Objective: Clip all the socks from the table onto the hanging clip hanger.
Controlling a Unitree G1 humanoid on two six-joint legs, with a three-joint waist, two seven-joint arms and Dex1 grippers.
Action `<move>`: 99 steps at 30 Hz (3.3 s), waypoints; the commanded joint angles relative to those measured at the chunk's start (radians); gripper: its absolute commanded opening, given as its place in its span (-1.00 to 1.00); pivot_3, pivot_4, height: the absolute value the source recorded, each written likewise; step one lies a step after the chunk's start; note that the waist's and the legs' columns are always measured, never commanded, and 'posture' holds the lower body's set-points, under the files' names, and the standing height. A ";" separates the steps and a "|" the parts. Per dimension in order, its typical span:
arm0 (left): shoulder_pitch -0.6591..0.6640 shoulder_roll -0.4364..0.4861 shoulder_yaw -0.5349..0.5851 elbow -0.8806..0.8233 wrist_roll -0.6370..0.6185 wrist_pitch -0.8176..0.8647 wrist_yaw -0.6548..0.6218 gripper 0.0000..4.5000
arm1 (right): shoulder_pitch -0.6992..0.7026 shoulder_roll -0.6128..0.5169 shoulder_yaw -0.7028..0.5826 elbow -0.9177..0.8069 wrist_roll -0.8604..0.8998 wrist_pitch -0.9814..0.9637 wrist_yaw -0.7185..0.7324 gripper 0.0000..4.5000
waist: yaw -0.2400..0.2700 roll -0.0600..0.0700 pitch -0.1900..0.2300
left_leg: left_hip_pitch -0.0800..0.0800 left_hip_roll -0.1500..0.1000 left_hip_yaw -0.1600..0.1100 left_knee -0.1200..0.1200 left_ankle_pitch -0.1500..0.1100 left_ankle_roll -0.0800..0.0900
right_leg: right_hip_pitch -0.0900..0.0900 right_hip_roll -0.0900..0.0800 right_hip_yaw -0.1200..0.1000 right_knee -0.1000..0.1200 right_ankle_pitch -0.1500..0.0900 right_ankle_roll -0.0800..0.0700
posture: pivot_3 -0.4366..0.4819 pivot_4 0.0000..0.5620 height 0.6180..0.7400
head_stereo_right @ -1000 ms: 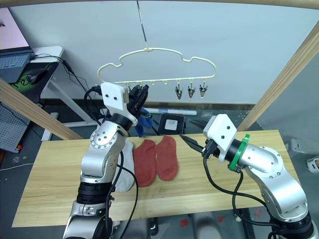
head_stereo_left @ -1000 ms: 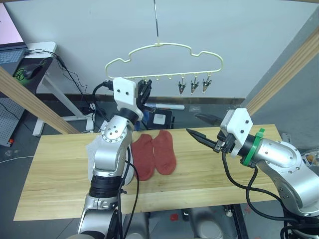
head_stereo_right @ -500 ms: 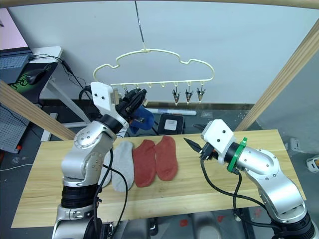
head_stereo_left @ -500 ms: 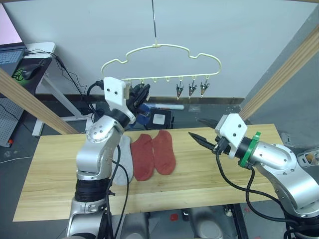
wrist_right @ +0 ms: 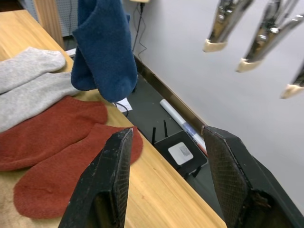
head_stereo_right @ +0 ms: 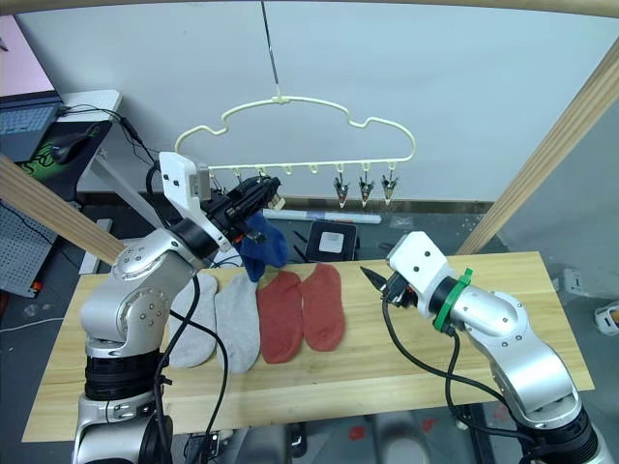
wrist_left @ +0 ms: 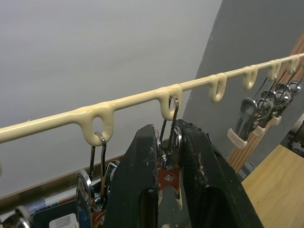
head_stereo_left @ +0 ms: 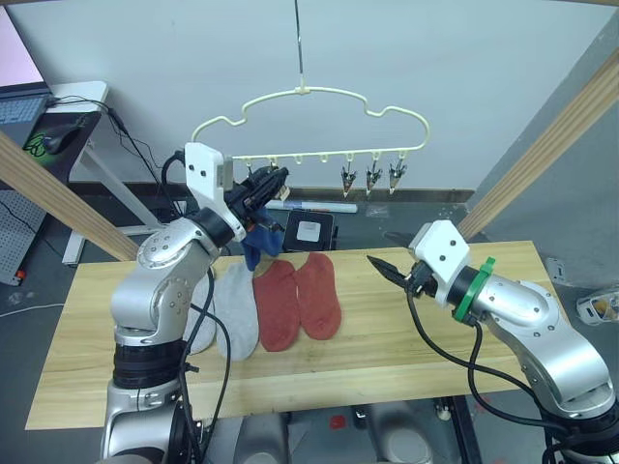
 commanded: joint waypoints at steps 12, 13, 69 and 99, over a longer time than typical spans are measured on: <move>-0.007 0.050 0.016 -0.044 -0.045 0.019 -0.028 -0.84 | -0.017 0.049 0.074 0.016 -0.021 0.059 -0.029 1.00 | -0.001 0.001 0.001 | 0.000 0.000 0.000 0.000 0.000 0.000 | 0.000 0.001 0.001 0.000 0.000 0.000 | -0.50 0.21 0.94; -0.005 0.054 0.015 -0.049 -0.044 0.018 -0.030 -0.84 | -0.022 0.056 0.088 0.026 -0.028 0.062 -0.033 1.00 | 0.000 0.001 0.002 | 0.000 0.001 0.000 0.000 0.000 0.000 | 0.000 0.001 0.001 0.000 0.000 0.000 | -0.50 0.23 0.94; -0.073 0.070 0.118 -0.065 -0.286 0.235 0.041 -0.85 | -0.201 0.443 0.311 0.554 -0.445 -0.479 -0.200 -1.00 | 0.028 0.007 0.029 | -0.002 0.003 0.001 -0.016 0.000 -0.002 | -0.003 -0.002 0.001 -0.017 0.000 0.000 | -0.40 0.31 0.94; 0.006 0.072 0.085 -0.121 -0.304 0.171 0.056 -0.86 | -0.286 0.540 0.292 0.711 -0.504 -0.724 -0.242 -1.00 | 0.029 0.007 0.029 | -0.002 0.003 0.001 -0.016 0.001 -0.002 | -0.003 -0.009 0.001 -0.016 0.000 0.000 | -0.38 0.27 0.94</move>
